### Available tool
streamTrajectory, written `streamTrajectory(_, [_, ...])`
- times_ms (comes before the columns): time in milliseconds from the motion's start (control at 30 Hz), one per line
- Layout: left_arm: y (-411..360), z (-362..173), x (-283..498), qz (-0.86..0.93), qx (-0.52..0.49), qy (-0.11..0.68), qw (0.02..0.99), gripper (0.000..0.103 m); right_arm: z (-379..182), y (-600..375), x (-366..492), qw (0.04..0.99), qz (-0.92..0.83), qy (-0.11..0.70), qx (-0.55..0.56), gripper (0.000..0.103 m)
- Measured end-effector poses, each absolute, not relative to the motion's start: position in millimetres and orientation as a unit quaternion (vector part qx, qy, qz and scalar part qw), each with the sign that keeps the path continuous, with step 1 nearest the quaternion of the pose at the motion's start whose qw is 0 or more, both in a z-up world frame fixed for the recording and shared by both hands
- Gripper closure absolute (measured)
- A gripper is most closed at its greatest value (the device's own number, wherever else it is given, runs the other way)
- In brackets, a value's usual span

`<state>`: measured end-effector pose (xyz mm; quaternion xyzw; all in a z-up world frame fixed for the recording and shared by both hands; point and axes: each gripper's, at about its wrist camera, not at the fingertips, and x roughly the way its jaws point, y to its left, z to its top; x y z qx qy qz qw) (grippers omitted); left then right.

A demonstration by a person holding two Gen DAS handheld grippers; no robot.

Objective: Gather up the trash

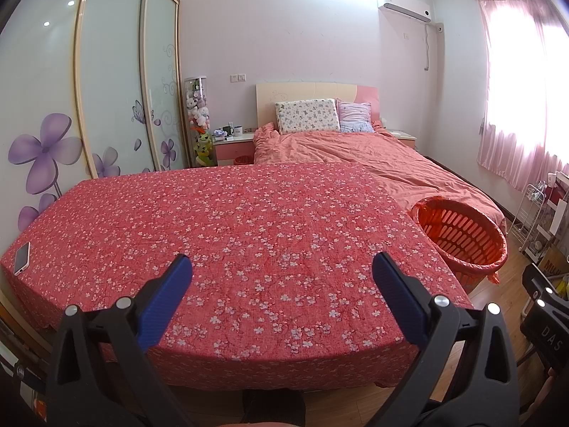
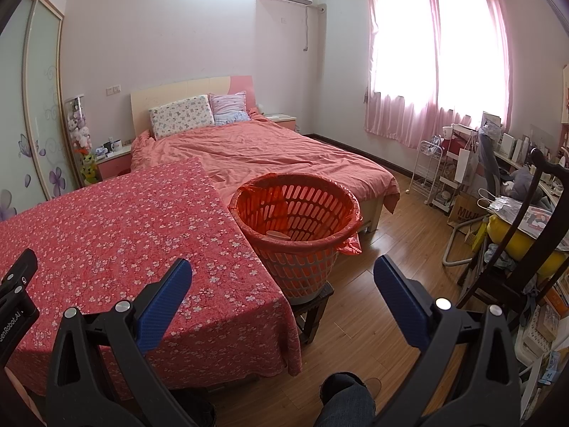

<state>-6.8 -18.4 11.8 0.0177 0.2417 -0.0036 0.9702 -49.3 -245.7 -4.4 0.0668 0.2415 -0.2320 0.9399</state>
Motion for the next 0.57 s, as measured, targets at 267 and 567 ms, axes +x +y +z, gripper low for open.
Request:
streamTrajectory(267, [-18.5, 10.1, -7.6, -0.002, 0.016, 0.241, 0.970, 0.004, -4.3, -244.6, -49.9, 0.940, -0.232, 0.242, 0.067, 0.002])
streamTrajectory(567, [-20.9, 11.4, -6.9, -0.002, 0.015, 0.243, 0.970, 0.004, -3.4, -245.4, -48.6, 0.940, -0.232, 0.242, 0.067, 0.002])
